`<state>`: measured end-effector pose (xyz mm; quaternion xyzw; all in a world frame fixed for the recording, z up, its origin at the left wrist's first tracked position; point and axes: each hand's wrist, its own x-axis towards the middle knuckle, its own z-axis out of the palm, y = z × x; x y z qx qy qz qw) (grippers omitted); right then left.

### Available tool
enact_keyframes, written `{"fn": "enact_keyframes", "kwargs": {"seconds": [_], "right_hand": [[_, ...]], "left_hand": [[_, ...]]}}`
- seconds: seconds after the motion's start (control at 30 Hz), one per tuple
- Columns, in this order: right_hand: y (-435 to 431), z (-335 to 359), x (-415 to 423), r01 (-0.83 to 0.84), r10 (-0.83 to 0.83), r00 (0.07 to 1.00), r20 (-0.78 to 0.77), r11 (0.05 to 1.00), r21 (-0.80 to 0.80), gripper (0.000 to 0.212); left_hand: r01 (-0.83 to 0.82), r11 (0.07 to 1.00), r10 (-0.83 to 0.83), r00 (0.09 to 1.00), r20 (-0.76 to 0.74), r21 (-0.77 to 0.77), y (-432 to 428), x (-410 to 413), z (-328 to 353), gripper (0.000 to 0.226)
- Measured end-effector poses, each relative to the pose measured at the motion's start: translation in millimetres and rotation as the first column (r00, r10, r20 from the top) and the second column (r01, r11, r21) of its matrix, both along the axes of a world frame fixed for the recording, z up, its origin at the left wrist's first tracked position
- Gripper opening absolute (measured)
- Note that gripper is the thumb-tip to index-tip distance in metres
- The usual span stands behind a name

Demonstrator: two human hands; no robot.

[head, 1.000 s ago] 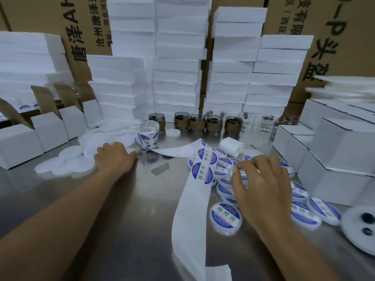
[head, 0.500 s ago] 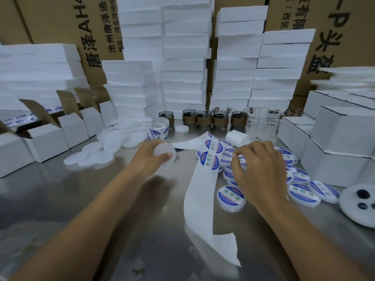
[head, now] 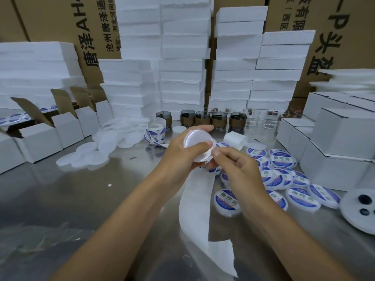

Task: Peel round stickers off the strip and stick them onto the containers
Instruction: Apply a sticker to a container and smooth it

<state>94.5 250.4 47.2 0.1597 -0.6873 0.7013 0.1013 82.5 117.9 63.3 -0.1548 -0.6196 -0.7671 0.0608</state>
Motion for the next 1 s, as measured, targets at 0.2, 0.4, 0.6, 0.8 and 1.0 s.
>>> {"fn": "enact_keyframes", "kwargs": {"seconds": [0.2, 0.4, 0.6, 0.8, 1.0], "right_hand": [[-0.4, -10.5, -4.1, 0.190, -0.183, 0.982, -0.055, 0.964, 0.186, 0.008], [7.6, -23.0, -9.0, 0.474, -0.248, 0.880, -0.404, 0.447, 0.759, 0.041], [6.3, -24.3, -12.8, 0.356, -0.195, 0.934, -0.299, 0.559, 0.749, 0.048], [4.8, -18.2, -11.3, 0.286, -0.269, 0.958, -0.100, 0.870, 0.401, 0.032], [3.1, -10.6, -4.8, 0.330, -0.291, 0.941, -0.175, 0.905, 0.268, 0.029]], "left_hand": [[0.010, 0.994, -0.017, 0.998, 0.068, 0.111, -3.5, -6.5, -8.6, 0.020], [-0.170, 0.967, 0.116, 0.957, 0.267, 0.192, -20.6, -17.1, -27.0, 0.017], [-0.177, 0.958, 0.076, 0.916, 0.394, 0.225, -23.2, -24.0, -38.5, 0.021], [-0.037, 0.974, -0.050, 0.926, 0.373, 0.223, -20.5, -23.1, -41.2, 0.021], [-0.116, 0.973, 0.030, 0.922, 0.387, 0.201, -19.5, -23.0, -38.3, 0.019]]}}
